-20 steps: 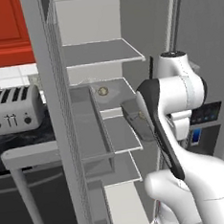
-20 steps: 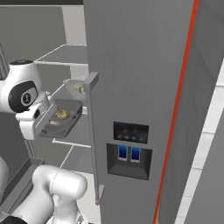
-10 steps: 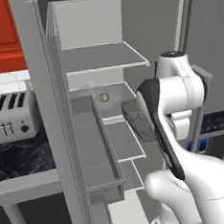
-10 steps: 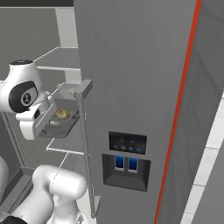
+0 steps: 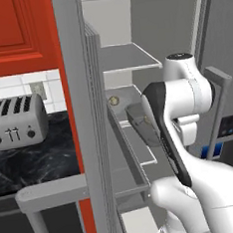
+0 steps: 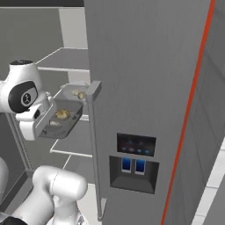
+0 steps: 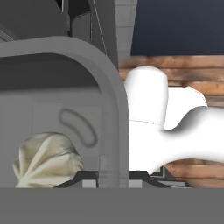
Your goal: Place two dumplings into each of the tupperware containers and then place the containers in the fridge.
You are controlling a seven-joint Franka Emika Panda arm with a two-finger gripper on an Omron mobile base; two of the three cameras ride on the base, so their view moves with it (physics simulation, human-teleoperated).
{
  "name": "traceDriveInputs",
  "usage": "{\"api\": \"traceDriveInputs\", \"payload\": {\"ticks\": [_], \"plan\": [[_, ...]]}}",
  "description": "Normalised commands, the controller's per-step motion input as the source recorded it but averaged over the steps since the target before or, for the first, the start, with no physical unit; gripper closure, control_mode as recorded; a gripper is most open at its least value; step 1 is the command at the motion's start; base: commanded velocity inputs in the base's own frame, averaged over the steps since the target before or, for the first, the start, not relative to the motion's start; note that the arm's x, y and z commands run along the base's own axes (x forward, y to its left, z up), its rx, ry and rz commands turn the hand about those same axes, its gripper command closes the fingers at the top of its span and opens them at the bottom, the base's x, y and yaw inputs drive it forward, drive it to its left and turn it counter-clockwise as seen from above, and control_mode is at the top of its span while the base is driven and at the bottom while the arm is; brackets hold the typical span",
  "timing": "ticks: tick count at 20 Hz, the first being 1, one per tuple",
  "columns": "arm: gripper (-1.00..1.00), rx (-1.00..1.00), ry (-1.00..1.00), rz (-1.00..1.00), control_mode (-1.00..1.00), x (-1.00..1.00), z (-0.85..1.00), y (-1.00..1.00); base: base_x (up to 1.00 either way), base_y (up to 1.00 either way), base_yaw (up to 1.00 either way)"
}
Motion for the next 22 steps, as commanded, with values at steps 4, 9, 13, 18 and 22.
{"api": "traceDriveInputs", "payload": {"ticks": [4, 9, 13, 18, 22], "plan": [[1.0, 0.0, 0.0, 0.0, 1.0, 0.0, 0.0, 0.0, 0.28, 0.0, 0.0], [1.0, 0.0, 0.0, 0.0, 1.0, 0.0, 0.0, 0.0, 0.68, 0.0, 0.0], [1.0, 0.0, 0.0, 0.0, 1.0, 0.0, 0.0, 0.0, 0.37, 0.0, 0.0], [1.0, 0.0, -0.02, 0.0, -1.0, -0.01, 0.04, 0.0, 0.0, 0.0, 0.0], [1.0, 0.02, -0.35, 0.01, -1.0, -0.31, 0.43, 0.0, 0.0, 0.0, 0.0]]}}
